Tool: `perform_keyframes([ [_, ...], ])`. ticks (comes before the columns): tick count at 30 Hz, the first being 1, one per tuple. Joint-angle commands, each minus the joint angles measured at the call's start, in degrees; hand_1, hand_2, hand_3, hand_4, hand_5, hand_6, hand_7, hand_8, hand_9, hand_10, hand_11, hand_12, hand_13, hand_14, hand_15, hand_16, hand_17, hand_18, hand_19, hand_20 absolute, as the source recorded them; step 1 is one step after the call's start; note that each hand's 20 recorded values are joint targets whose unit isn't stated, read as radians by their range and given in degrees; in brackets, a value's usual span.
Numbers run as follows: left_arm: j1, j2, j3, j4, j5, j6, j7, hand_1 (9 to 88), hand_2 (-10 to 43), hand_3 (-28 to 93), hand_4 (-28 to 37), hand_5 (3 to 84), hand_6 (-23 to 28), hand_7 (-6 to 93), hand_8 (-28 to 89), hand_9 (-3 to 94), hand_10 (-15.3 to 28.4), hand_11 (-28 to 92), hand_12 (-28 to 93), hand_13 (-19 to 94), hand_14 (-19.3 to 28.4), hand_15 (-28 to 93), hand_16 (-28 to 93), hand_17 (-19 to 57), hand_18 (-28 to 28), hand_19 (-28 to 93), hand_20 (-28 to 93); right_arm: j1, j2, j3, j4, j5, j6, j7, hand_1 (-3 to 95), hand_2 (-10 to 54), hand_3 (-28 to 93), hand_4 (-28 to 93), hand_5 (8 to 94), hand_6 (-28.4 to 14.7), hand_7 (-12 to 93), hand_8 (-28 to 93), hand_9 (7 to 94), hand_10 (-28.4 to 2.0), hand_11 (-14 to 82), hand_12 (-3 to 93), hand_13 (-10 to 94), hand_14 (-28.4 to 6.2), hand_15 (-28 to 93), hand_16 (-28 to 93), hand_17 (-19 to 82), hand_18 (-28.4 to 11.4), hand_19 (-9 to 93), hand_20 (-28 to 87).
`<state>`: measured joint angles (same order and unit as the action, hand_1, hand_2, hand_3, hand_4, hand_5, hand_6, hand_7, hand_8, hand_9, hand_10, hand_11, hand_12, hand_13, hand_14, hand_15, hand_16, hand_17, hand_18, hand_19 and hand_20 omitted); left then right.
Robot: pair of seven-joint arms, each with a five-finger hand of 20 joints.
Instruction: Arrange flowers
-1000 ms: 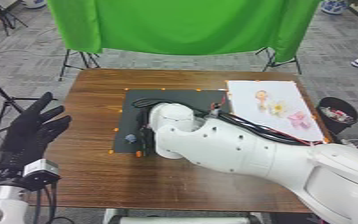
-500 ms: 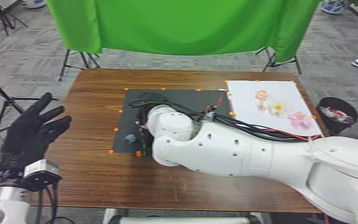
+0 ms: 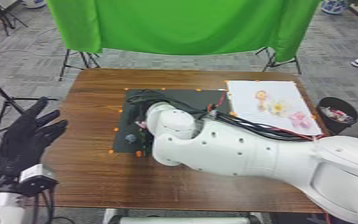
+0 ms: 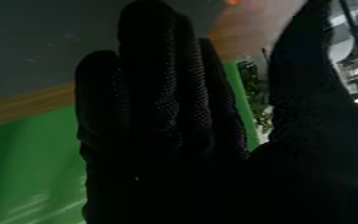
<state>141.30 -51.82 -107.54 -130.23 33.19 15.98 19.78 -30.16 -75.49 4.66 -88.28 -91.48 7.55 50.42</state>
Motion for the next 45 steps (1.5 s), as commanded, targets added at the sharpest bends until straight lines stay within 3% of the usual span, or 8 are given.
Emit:
perform_keyframes([
  [1,8.4,0.79,-2.17,-1.76,-3.27,3.95,5.01,27.9,6.3,61,-21.4,31.9,7.6,6.4,-7,27.7,18.8,23,11,20,27.9,55,-12,-8.7,28.4,52,0,2.4,3.7,4.0,-5.9,1.5,-7.3,-2.6,32.5,-4.3,71,-27,56.0,-5.3,14,-10,72.3,-16.5,20.2,14.7,75,-11.4,50,14,51,-13.9,93,-11],
  [5,10.2,1.1,-2.65,-2.32,-3.71,4.69,6.16,27.6,6.6,61,-21.7,31.9,7.6,6.4,-7,27.7,18.7,22,11,20,27.9,55,-12,-8.7,28.4,52,0,3.0,8.2,6.5,-9.8,2.1,-9.7,-2.3,29.8,-1.1,71,-26,54.0,-5.8,13,-10,69.2,-17.3,19.4,14.8,72,-12.9,51,13,50,-14.6,93,-12],
  [14,8.7,1.82,-0.71,-2.81,-3.27,5.13,5.03,27.4,6.8,60,-22.0,32.0,7.6,6.2,-7,27.6,18.8,22,12,20,27.9,55,-12,-8.8,28.4,52,0,2.7,23.2,8.8,-15.8,2.5,-7.5,1.0,29.1,1.1,73,-25,53.4,-6.1,12,-9,66.6,-17.8,18.3,14.7,70,-13.8,52,12,49,-15.4,93,-11],
  [15,7.7,1.14,-0.55,-2.56,-2.49,4.29,3.55,27.3,6.8,60,-22.0,31.9,7.6,6.2,-7,27.6,18.8,22,12,20,27.9,55,-12,-8.8,28.4,52,0,1.2,24.7,10.5,-16.2,2.5,-7.9,2.1,29.2,1.2,73,-25,53.4,-6.1,12,-9,66.6,-17.8,18.3,14.7,70,-13.9,52,12,49,-15.3,93,-11],
  [26,4.4,0.02,2.07,-2.57,-0.94,4.08,0.77,27.2,7.0,60,-22.0,31.6,7.6,6.4,-7,27.2,18.7,22,12,19,27.8,55,-12,-9.1,28.4,52,1,-8.7,38.2,19.4,-16.7,4.3,-7.8,8.0,30.2,1.4,74,-25,52.6,-6.6,12,-9,63.6,-18.9,17.3,14.5,69,-14.1,53,11,49,-15.3,93,-8],
  [32,5.9,2.97,3.15,-2.62,-3.66,6.02,4.99,27.2,7.0,60,-21.9,31.9,7.6,6.1,-7,27.5,18.8,22,12,19,27.8,55,-12,-8.8,28.4,52,1,-8.3,41.5,19.1,-14.7,4.8,-7.7,9.1,30.8,0.9,75,-25,52.1,-6.5,12,-9,61.3,-19.3,16.5,14.3,68,-14.0,54,11,49,-15.0,93,-6],
  [37,5.9,5.45,3.92,-2.36,-5.28,6.96,6.74,27.3,7.0,60,-22.0,31.9,7.6,6.1,-7,27.5,18.9,22,12,19,27.8,55,-12,-8.7,28.4,52,1,-9.0,43.7,20.1,-14.3,1.8,-6.9,12.8,30.9,0.7,76,-25,51.9,-6.4,12,-9,61.0,-19.5,16.0,14.2,69,-14.0,54,11,48,-15.5,93,-6],
  [45,6.4,6.3,3.6,-2.31,-6.12,7.17,8.2,27.4,7.1,60,-21.9,31.9,7.6,6.2,-7,27.7,18.8,23,12,19,28.0,55,-12,-8.5,28.4,52,1,-10.2,45.9,22.5,-13.6,2.8,-10.9,15.3,32.0,-0.1,75,-25,52.1,-6.8,11,-9,60.1,-20.9,15.3,13.9,68,-14.8,55,10,48,-16.4,93,-7],
])
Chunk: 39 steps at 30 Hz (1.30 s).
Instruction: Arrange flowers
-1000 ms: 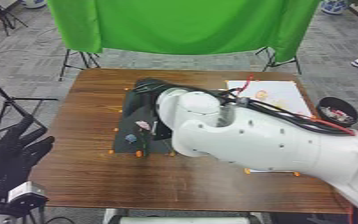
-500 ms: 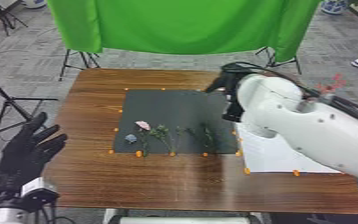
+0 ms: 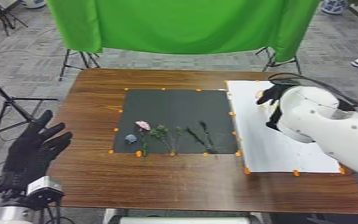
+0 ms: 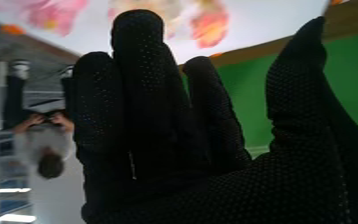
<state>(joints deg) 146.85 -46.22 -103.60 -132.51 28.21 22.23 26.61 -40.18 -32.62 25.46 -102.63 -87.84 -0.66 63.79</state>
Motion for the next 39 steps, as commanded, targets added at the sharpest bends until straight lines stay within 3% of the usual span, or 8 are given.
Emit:
perform_keyframes([
  [1,0.9,0.58,-0.39,-0.02,-1.13,0.75,1.31,27.4,7.1,60,-21.9,31.9,7.5,6.2,-7,27.8,18.8,23,12,19,28.0,55,-12,-8.5,28.4,52,1,-1.2,2.8,2.8,1.0,-1.2,-3.3,2.2,32.1,-0.3,76,-25,52.0,-6.9,11,-9,59.2,-21.2,15.0,13.9,67,-15.0,55,10,48,-16.5,93,-7],
  [9,0.4,2.07,0.42,0.27,-2.35,0.89,2.4,27.5,7.2,60,-22.0,31.9,7.6,6.3,-7,27.8,18.9,23,11,19,28.0,55,-12,-8.6,28.4,52,0,-0.6,1.3,2.5,5.6,2.7,-7.0,4.9,33.1,-0.9,75,-24,49.3,-7.4,10,-9,54.0,-22.9,13.2,13.9,64,-16.2,56,10,49,-16.8,93,-7],
  [15,-0.5,0.71,0.58,0.42,-1.06,0.2,1.07,27.5,7.2,60,-22.0,31.9,7.6,6.3,-7,27.8,18.9,23,11,20,28.0,55,-12,-8.6,28.4,52,0,-0.5,0.7,2.4,8.1,4.2,-8.8,6.4,33.6,-0.9,75,-24,47.6,-7.6,9,-8,53.8,-23.2,12.7,13.8,65,-16.2,57,9,52,-15.8,93,-8],
  [18,-0.1,1.65,0.61,0.42,-2.03,0.36,2.21,27.5,7.2,60,-22.0,31.9,7.6,6.3,-7,27.8,18.9,23,11,20,28.0,55,-12,-8.6,28.4,52,0,-1.0,0.3,3.0,9.2,4.6,-9.5,6.7,33.8,-0.9,75,-24,46.7,-7.1,8,-8,53.9,-23.2,12.6,13.8,65,-16.1,57,8,52,-15.7,93,-9],
  [19,-0.9,0.55,0.62,0.56,-0.88,-0.07,0.6,27.5,7.2,60,-22.0,31.9,7.6,6.4,-7,27.8,18.9,23,11,20,28.0,55,-12,-8.6,28.4,52,0,-1.7,0.6,3.5,9.0,4.9,-9.7,7.1,34.0,-0.9,75,-24,46.3,-6.8,8,-8,54.0,-23.1,12.7,13.8,65,-16.1,57,8,52,-15.7,93,-9],
  [25,-0.7,0.26,0.79,0.67,-1.2,-0.33,1.15,27.7,7.3,60,-21.9,31.9,7.6,6.4,-7,27.9,19.0,23,11,20,28.0,55,-12,-8.6,28.4,52,0,-2.9,0.0,3.8,9.5,5.8,-10.3,6.6,34.7,-0.9,74,-24,45.1,-5.9,8,-8,54.1,-23.0,12.7,13.8,66,-16.1,57,8,52,-15.8,93,-8],
  [34,-1.8,-2.13,0.55,0.69,0.63,-1.45,-1.36,27.6,7.3,61,-21.8,31.9,7.6,6.5,-7,27.9,18.9,23,11,20,28.0,55,-12,-8.6,28.4,52,0,-4.3,-0.7,4.3,10.8,5.9,-10.9,7.3,35.4,-0.9,74,-24,44.9,-4.9,8,-8,54.2,-22.5,12.7,13.8,66,-15.9,58,8,52,-15.8,93,-8],
  [39,-1.8,-2.54,0.67,0.6,0.88,-1.17,-1.24,27.7,7.3,61,-21.9,32.0,7.6,6.5,-7,27.9,18.9,23,11,20,28.0,55,-12,-8.6,28.4,52,0,-3.9,-0.8,4.0,11.8,5.7,-11.2,7.6,35.5,-0.8,74,-24,45.0,-4.9,9,-8,54.4,-22.4,12.7,13.8,66,-15.8,58,8,52,-15.7,93,-9],
])
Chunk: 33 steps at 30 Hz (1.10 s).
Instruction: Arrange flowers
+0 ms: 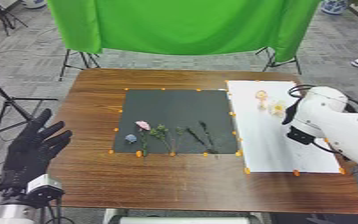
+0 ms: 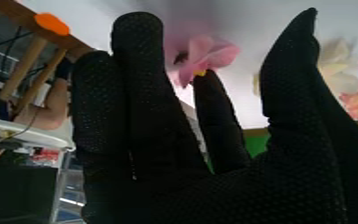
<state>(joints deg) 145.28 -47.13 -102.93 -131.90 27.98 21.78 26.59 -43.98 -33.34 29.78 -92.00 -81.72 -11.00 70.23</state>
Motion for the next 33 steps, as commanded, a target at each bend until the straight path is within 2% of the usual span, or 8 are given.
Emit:
perform_keyframes([
  [1,-0.2,-1.77,-0.06,0.06,1.18,-1.03,-1.44,27.7,7.3,61,-21.9,32.0,7.6,6.5,-7,27.9,18.9,23,11,20,28.0,55,-12,-8.5,28.4,52,0,-0.1,0.1,-0.7,1.2,-0.4,-0.6,1.1,35.7,-0.8,74,-24,45.5,-4.9,9,-8,54.5,-22.4,12.8,13.8,66,-15.8,57,8,52,-15.7,93,-9],
  [7,-0.1,-1.55,-0.1,-0.06,0.97,-0.89,-1.31,27.7,7.3,61,-21.9,32.0,7.6,6.7,-7,27.9,19.0,23,11,20,28.0,56,-12,-8.5,28.4,52,0,-0.3,0.3,-2.7,0.6,-3.6,1.3,0.0,44.0,-1.8,75,-26,53.2,-4.5,12,-10,60.0,-18.8,14.1,13.5,70,-13.8,55,8,53,-14.4,93,-12],
  [13,-0.6,-1.79,0.28,-0.01,1.23,-0.97,-1.74,27.7,7.3,61,-22.0,32.0,7.6,6.6,-7,27.9,18.9,23,11,20,28.0,56,-12,-8.5,28.4,52,0,1.3,0.5,-6.9,0.0,-7.6,3.3,-0.6,60.8,-7.7,68,-28,71.5,-2.3,16,3,82.2,-9.3,5.5,24.2,82,-7.4,42,18,60,-8.5,93,-21],
  [24,0.9,-1.43,-0.52,-0.46,0.82,-0.25,-1.29,27.7,7.3,61,-21.9,32.0,7.7,6.4,-7,27.9,18.9,23,11,20,28.1,56,-12,-8.6,28.4,53,0,5.2,1.2,-8.7,-6.9,-16.0,9.9,-2.2,63.1,-9.2,69,-28,79.6,-0.7,17,5,89.9,-8.4,4.2,27.6,88,-6.1,41,17,63,-7.9,93,-16],
  [25,1.5,-0.3,-0.47,-0.48,-0.16,0.26,0.15,27.7,7.3,61,-21.9,32.0,7.7,6.5,-7,27.9,18.9,23,11,20,28.1,56,-12,-8.6,28.4,53,0,6.1,1.0,-9.1,-7.8,-16.6,9.9,-2.8,63.2,-9.3,70,-28,79.8,-0.8,17,6,89.9,-8.4,4.2,27.6,88,-6.1,41,17,63,-8.0,93,-15],
  [26,1.4,-0.46,-0.65,-0.51,0.15,0.04,-0.4,27.7,7.3,61,-21.9,32.1,7.7,6.5,-7,27.8,18.9,23,11,20,28.1,56,-12,-8.6,28.4,53,0,5.8,0.9,-8.5,-8.9,-17.5,9.6,-3.1,63.3,-9.3,70,-28,79.9,-0.8,17,6,89.9,-8.4,4.2,27.6,88,-6.1,41,17,63,-8.1,93,-15],
  [29,2.2,1.28,-0.75,-0.69,-1.24,1.09,1.27,27.6,7.3,61,-21.9,32.0,7.6,6.6,-7,27.8,18.9,23,11,20,28.1,56,-12,-8.6,28.4,53,0,6.5,0.1,-7.6,-12.3,-18.4,9.2,-5.5,63.3,-9.5,70,-28,80.7,-1.2,16,7,91.6,-8.4,5.0,28.2,88,-6.2,42,17,63,-8.3,93,-11],
  [33,2.7,1.84,-1.11,-0.89,-1.66,1.41,1.65,27.7,7.3,61,-21.9,32.0,7.6,6.5,-7,27.9,18.9,23,11,20,28.0,56,-12,-8.6,28.4,53,0,8.0,-2.8,-7.8,-15.9,-20.0,8.6,-8.5,63.5,-9.5,70,-28,81.2,-1.3,15,7,92.2,-8.5,5.0,28.3,88,-6.2,42,17,63,-8.6,93,-10],
])
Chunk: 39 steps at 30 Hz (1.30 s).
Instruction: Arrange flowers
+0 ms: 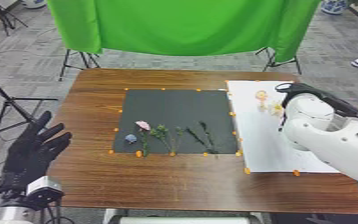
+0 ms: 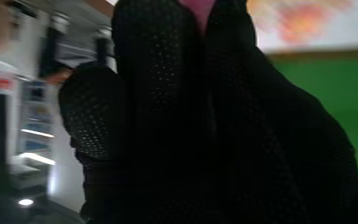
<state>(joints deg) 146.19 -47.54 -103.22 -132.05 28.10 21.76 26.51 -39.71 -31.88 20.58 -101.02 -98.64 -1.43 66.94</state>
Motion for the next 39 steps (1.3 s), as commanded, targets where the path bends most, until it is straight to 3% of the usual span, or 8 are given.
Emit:
perform_keyframes([
  [1,2.2,3.04,-0.84,-0.75,-2.4,1.77,2.62,27.7,7.3,61,-21.9,32.0,7.6,6.6,-7,27.8,18.9,23,11,20,28.0,56,-12,-8.6,28.4,53,0,3.7,-5.5,1.7,-7.5,-3.2,-1.4,-5.9,63.5,-9.5,70,-28,81.2,-1.4,15,6,92.3,-8.5,5.0,28.3,88,-6.2,42,17,63,-8.6,93,-9],
  [6,2.2,2.24,-1.91,-0.94,-1.47,1.59,1.32,27.7,7.2,61,-21.9,32.0,7.6,6.6,-7,27.8,19.0,23,11,20,28.0,56,-12,-8.6,28.4,53,0,5.8,-13.2,-0.7,-8.7,-3.5,-2.4,-9.7,63.5,-9.5,70,-28,81.4,-1.4,15,7,92.4,-8.5,5.0,28.5,88,-6.2,43,17,62,-9.0,93,-7],
  [9,2.5,2.73,-2.11,-1.02,-1.84,1.7,1.83,27.7,7.2,61,-21.9,32.0,7.7,6.6,-7,27.8,18.9,23,11,20,28.0,56,-12,-8.6,28.4,53,0,6.4,-18.4,-2.6,-7.8,-3.7,-2.6,-11.1,63.4,-9.5,70,-28,81.4,-1.3,15,7,92.5,-8.5,5.0,28.5,88,-6.2,43,17,62,-9.1,93,-6],
  [19,-0.2,0.29,-2.14,-0.68,1.27,0.05,-2.25,27.8,7.2,61,-21.6,32.1,7.7,6.4,-7,27.8,18.9,23,11,20,28.0,56,-12,-8.6,28.4,53,0,7.5,-30.7,-8.4,-2.5,-3.5,-1.2,-12.0,62.9,-9.5,70,-28,81.4,-0.7,16,7,92.4,-8.5,5.2,28.4,88,-6.3,43,17,61,-9.4,93,-3],
  [22,0.4,0.45,-2.41,-0.65,0.83,0.28,-1.82,27.8,7.2,61,-21.7,32.1,7.7,6.4,-7,27.9,18.9,23,11,20,28.0,56,-12,-8.6,28.4,53,0,8.6,-33.6,-10.8,-0.4,-3.8,-0.4,-12.2,62.8,-9.5,70,-28,81.2,-0.6,16,6,92.4,-8.5,5.2,28.3,88,-6.2,43,17,61,-9.4,93,-2],
  [28,-1.8,0.17,-2.09,-0.06,1.73,-0.73,-3.76,27.9,7.1,61,-21.7,32.1,7.7,6.5,-7,27.8,18.9,23,11,20,28.0,56,-12,-8.6,28.4,53,0,9.0,-36.9,-13.2,2.8,-3.5,1.4,-11.8,62.5,-9.5,70,-28,81.0,-0.2,16,6,92.2,-8.6,5.4,28.2,87,-6.1,44,18,60,-9.6,93,-1],
  [34,-5.3,-1.99,-1.62,0.65,4.37,-2.97,-7.68,28.1,7.1,61,-21.7,32.1,7.7,6.5,-7,27.8,18.9,23,11,20,28.0,56,-12,-8.6,28.4,53,0,9.5,-39.1,-14.7,5.6,-2.9,3.1,-10.7,61.9,-9.5,71,-28,80.5,0.3,17,6,91.8,-8.3,5.1,28.2,87,-6.2,44,17,60,-9.8,93,-1],
  [39,-6.9,-2.95,-1.37,1.01,5.42,-3.9,-9.23,28.1,7.1,61,-21.5,32.1,7.7,6.5,-7,27.9,18.9,23,11,20,28.0,56,-12,-8.6,28.4,53,0,7.7,-39.4,-13.8,6.6,-3.1,1.9,-10.3,61.5,-9.5,71,-28,80.1,0.4,17,5,91.6,-8.2,5.0,28.1,87,-6.1,44,17,60,-9.9,93,-1],
])
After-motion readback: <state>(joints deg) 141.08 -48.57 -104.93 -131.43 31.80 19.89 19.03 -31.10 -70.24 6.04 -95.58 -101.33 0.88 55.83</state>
